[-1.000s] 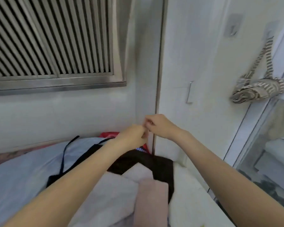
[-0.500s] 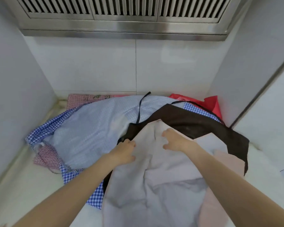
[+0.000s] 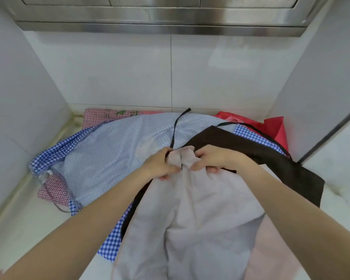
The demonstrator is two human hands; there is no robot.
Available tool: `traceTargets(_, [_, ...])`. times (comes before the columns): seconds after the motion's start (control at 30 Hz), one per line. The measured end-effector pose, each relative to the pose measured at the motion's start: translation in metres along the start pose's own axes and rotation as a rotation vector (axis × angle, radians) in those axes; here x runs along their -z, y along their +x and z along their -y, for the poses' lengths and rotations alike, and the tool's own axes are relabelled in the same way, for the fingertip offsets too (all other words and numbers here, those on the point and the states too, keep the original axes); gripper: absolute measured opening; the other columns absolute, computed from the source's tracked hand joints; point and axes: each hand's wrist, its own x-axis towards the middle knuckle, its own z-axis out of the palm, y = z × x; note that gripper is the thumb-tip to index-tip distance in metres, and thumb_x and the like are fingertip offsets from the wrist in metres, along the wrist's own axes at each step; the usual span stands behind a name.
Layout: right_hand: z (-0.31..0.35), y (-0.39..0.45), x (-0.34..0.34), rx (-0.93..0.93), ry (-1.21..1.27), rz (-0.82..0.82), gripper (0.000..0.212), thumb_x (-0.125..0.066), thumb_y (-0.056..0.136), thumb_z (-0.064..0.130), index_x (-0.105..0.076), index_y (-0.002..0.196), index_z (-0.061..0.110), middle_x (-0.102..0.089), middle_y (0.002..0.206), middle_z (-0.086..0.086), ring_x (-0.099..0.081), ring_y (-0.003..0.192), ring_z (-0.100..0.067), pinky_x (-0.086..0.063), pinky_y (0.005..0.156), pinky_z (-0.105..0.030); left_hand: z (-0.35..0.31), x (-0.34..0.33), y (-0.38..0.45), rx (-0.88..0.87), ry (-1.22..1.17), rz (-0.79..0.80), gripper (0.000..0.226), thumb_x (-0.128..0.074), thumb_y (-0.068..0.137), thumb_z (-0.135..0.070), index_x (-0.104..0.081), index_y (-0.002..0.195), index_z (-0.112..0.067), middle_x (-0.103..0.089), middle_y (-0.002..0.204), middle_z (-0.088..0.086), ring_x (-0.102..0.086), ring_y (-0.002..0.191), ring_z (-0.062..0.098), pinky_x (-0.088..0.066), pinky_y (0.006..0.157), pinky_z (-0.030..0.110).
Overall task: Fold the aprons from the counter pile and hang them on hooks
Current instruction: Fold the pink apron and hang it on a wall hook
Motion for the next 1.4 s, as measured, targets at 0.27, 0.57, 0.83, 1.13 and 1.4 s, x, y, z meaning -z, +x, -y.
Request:
traceTargets(0.27, [0.084,-0.045,0.048,0.021,-0.085,0.043,0.024,-0.066,0.082,0.047,-0.067,0.089,0.024,-0.062,0.077,0.009,-0.046,0.051,-0.01,-0.033,0.048,-0.018,-0.052,0.08,-0.038,-0.116,-0.182,0.13,0.011,-0.054,0.096,-0.02,-0.063,0.093,-0.015,-0.064,0.076,-0.003,-0.063,0.051,0.004,-0.051,0.051,0.016])
traceTargets(0.57, [0.202,-0.124,0.061,0.348,-0.263,-0.319,0.018,-0.065,0.086,0.018,-0.054,0.071,0.014,-0.043,0.058,-0.004,-0.033,0.039,-0.008,-0.024,0.036,-0.018,-0.143,0.174,-0.119,-0.434,0.533,-0.268,0.036,-0.047,0.098,-0.031,-0.048,0.068,-0.012,-0.059,0.05,0.002,-0.058,0.039,0.003,-0.046,0.049,0.021])
traceTargets(0.83, [0.298,-0.23,0.068,0.318,-0.64,-1.011,0.027,-0.045,0.094,0.019,-0.047,0.069,0.01,-0.054,0.07,-0.005,-0.055,0.052,-0.018,-0.041,0.047,-0.025,-0.202,0.249,-0.22,-0.551,1.234,-0.996,0.037,-0.035,0.101,-0.029,-0.061,0.098,-0.003,-0.06,0.088,0.013,-0.059,0.098,0.038,-0.045,0.073,0.04])
traceTargets(1.13, [0.264,-0.294,0.078,-0.048,-0.66,-1.274,0.022,-0.048,0.087,-0.004,-0.047,0.067,0.003,-0.053,0.073,-0.014,-0.054,0.066,-0.027,-0.046,0.065,-0.035,-0.19,0.27,-0.292,-0.276,1.224,-1.119,0.034,-0.035,0.102,-0.019,-0.059,0.112,0.002,-0.058,0.111,0.023,-0.056,0.105,0.041,-0.038,0.071,0.041])
traceTargets(1.4, [0.263,-0.281,0.027,0.452,0.061,-0.803,0.022,-0.047,0.094,-0.004,-0.064,0.081,0.002,-0.058,0.055,-0.006,-0.053,0.04,-0.007,-0.049,0.045,-0.015,-0.119,0.278,-0.265,-0.043,0.964,-0.535,0.017,-0.055,0.089,-0.012,-0.06,0.105,-0.006,-0.065,0.11,0.011,-0.069,0.071,0.022,-0.056,0.074,0.035])
